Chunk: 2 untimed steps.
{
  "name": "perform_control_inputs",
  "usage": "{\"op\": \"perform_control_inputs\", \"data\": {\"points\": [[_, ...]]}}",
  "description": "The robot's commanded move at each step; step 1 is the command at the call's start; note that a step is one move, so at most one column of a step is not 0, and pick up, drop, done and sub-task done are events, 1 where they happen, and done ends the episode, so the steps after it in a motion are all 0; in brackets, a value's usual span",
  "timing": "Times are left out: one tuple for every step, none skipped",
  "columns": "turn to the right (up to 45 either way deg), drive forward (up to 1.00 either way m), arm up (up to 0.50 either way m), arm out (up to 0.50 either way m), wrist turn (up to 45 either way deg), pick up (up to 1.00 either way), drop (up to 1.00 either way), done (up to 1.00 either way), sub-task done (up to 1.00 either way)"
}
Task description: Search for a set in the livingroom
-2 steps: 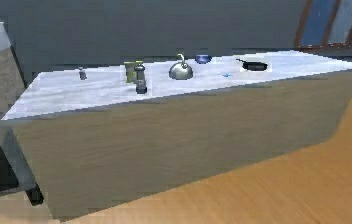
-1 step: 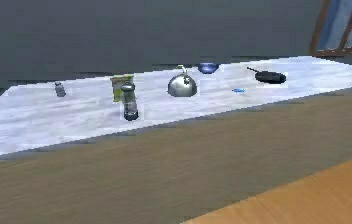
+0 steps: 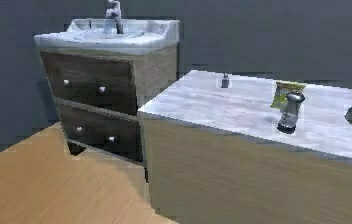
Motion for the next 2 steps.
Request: {"op": "perform_control_inputs", "data": {"points": [[-45.0,0.00,0.00,0.00,0.0,0.00,0.00,0.00,0.00],[-18.0,0.00,0.00,0.00,0.0,0.00,0.00,0.00,0.00]]}}
